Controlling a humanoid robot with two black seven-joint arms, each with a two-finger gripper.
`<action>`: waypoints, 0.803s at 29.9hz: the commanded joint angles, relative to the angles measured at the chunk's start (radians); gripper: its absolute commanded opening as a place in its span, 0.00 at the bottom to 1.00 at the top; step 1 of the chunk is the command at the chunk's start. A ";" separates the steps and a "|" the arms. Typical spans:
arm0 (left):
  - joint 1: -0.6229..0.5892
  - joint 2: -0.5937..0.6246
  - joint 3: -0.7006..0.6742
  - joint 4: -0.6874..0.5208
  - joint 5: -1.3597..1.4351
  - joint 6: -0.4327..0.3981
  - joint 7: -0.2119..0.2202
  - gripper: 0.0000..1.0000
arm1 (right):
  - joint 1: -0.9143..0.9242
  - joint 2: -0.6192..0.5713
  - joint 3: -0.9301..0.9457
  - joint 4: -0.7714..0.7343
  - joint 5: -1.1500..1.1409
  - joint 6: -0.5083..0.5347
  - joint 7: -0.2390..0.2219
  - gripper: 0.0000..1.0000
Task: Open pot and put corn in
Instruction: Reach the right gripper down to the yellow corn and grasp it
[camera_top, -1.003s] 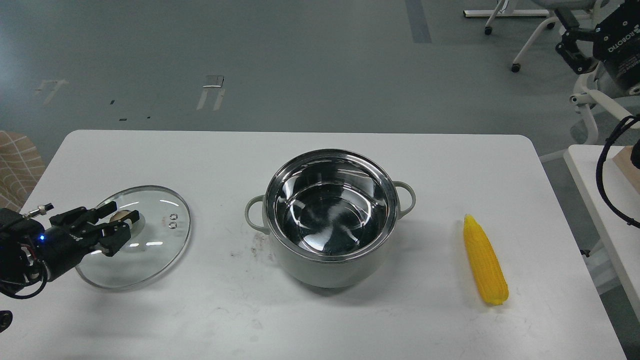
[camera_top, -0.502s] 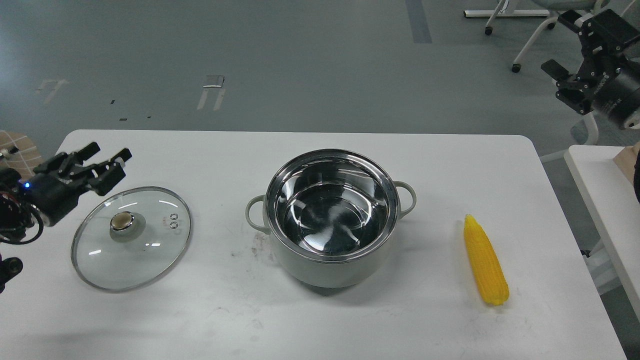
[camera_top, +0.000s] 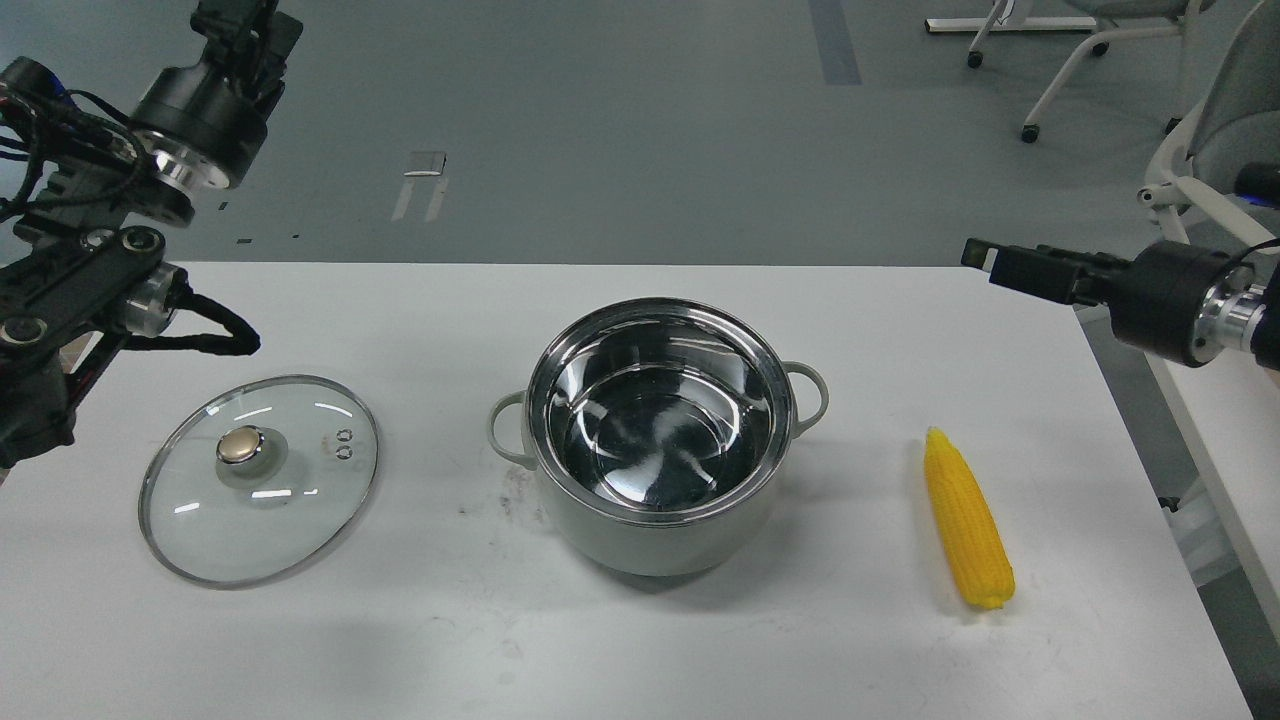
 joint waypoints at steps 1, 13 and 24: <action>-0.003 -0.019 -0.101 0.010 -0.169 -0.169 0.017 0.97 | -0.052 -0.014 -0.054 0.034 -0.074 0.000 -0.025 1.00; 0.012 -0.051 -0.167 0.012 -0.201 -0.212 0.055 0.97 | -0.263 0.048 -0.057 0.057 -0.134 0.000 -0.150 0.92; 0.011 -0.059 -0.170 0.013 -0.201 -0.203 0.054 0.97 | -0.298 0.076 -0.059 0.053 -0.204 -0.007 -0.183 0.51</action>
